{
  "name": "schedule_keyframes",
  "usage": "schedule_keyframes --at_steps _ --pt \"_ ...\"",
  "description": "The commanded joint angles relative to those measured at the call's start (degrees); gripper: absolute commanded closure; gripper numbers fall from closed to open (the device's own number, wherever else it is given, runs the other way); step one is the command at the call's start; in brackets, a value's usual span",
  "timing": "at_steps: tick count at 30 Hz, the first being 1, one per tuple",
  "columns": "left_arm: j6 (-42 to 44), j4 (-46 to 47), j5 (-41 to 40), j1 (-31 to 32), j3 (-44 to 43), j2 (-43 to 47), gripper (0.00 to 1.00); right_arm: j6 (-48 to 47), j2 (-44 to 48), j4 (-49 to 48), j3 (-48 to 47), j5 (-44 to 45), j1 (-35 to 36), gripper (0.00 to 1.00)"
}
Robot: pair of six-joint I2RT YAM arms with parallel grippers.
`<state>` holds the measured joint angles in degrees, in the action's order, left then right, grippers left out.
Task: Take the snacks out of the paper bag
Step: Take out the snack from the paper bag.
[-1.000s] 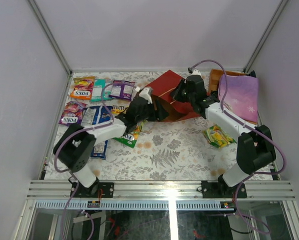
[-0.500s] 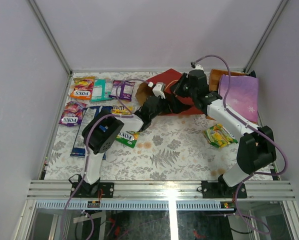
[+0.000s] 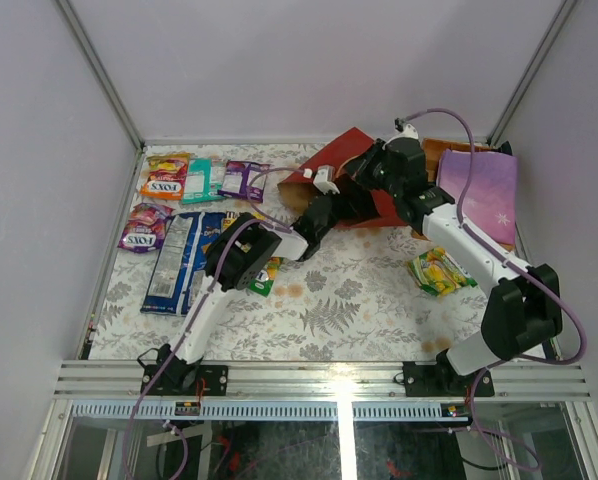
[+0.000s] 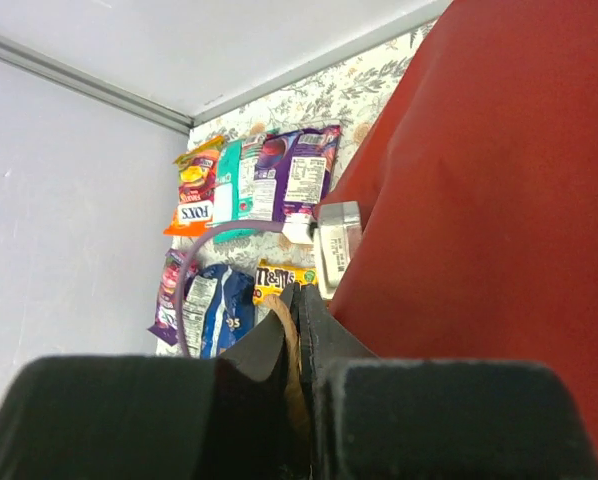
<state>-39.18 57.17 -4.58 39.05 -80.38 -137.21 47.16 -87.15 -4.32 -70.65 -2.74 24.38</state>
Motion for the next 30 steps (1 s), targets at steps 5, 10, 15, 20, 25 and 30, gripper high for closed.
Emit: schedule_keyframes --at_steps 5,10,15,20,25,30 --pt "-2.0 13.3 -6.6 2.9 3.0 -1.1 0.00 2.0 3.3 -5.1 -0.7 -1.0 -0.4 1.00" --pt "4.1 23.5 -15.6 6.6 14.8 5.8 0.00 2.5 1.0 -1.9 -2.4 2.8 -0.7 1.00" --pt "14.1 28.6 -19.1 10.5 18.9 9.0 0.00 2.7 -2.6 1.7 -5.8 5.3 -0.7 1.00" --pt "16.6 25.5 -17.3 11.5 15.8 7.9 0.00 2.2 -4.1 2.2 -7.3 3.6 -0.7 1.00" --pt "9.5 15.6 -13.8 8.0 9.4 4.9 0.00 0.3 -2.4 2.4 -7.0 4.2 -0.7 1.00" --pt "8.8 5.5 -12.9 7.4 0.8 1.1 0.00 -0.6 -1.0 2.5 -6.6 5.0 -0.7 1.00"
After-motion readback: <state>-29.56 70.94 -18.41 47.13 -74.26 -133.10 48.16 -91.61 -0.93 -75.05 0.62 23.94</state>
